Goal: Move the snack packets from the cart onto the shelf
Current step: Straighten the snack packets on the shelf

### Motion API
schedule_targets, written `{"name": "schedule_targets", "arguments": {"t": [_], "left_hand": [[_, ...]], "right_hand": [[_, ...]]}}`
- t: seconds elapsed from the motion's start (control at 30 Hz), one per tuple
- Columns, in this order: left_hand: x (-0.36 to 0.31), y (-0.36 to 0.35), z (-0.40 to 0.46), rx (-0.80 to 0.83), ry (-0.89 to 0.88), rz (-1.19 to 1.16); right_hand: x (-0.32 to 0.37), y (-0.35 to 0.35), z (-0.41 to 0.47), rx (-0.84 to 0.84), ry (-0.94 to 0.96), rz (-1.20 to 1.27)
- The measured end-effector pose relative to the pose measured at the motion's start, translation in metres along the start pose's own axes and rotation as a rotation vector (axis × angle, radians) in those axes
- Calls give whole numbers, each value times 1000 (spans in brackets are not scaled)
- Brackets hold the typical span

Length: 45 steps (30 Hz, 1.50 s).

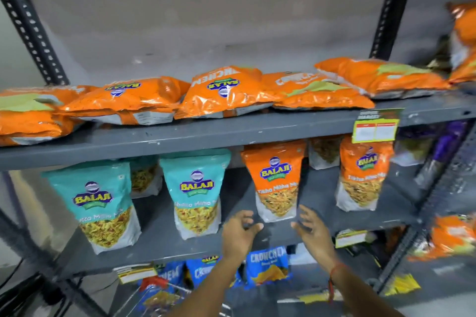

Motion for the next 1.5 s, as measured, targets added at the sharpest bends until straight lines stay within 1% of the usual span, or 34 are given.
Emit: {"name": "schedule_targets", "arguments": {"t": [0.1,0.23,0.3,0.4,0.53,0.67,0.8,0.87,0.9,0.97,1.0,1.03,1.07,1.13,1.2,1.23,1.27,1.3,1.33,1.4,1.43,1.5], "left_hand": [[5,-25,20,31,58,42],[7,-53,53,109,108,6],[9,-63,68,101,123,2],[16,-73,88,87,146,-27],[16,-85,99,66,148,-67],[21,-81,97,43,167,-115],[20,-80,91,48,168,-140],[12,-85,78,3,175,-200],[7,-89,70,-65,180,-243],[-7,-100,53,-246,153,-266],[-15,-107,45,-299,111,-238],[-23,-116,38,-312,53,-203],[-31,-128,32,-289,-10,-168],[-49,-157,26,-176,-125,-112],[-67,-186,26,-27,-172,-81],[-75,-201,29,48,-167,-61],[-81,-214,34,116,-146,-36],[-85,-227,39,176,-114,-7],[-89,-238,44,230,-79,11],[-92,-257,56,314,-18,15],[-93,-264,60,331,-3,19],[-93,-274,65,300,-8,50]], "right_hand": [[-19,17,22,13,-50,-32],[-47,24,65,92,-139,-18],[-60,20,85,146,-164,-9],[-71,11,107,249,-151,-18],[-80,15,127,328,-113,-24],[-76,15,122,346,-96,-55],[-78,10,119,325,-64,-68],[-75,11,116,318,-46,-29],[-74,12,114,306,-32,-4],[-72,20,109,215,9,-23],[-69,29,106,127,41,-63],[-67,41,104,15,96,-110],[-64,55,101,-120,166,-149],[-59,90,96,-430,264,-148],[-62,128,94,-720,241,-27],[-71,148,95,-798,205,39],[-84,167,98,-810,149,71],[-98,184,100,-745,57,81],[-112,198,105,-615,-26,94],[-134,214,113,-314,-39,125],[-141,217,117,-210,-32,112],[-151,219,122,-101,-55,71]]}}
Point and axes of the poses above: each hand's wrist, its own z-axis towards the middle knuckle, its own y-axis out of the back of the hand, x = y × z, the point moved 1 cm from there along z, towards the middle knuckle, and after that the axes turned 12 degrees about y, right-handed, at the moved point
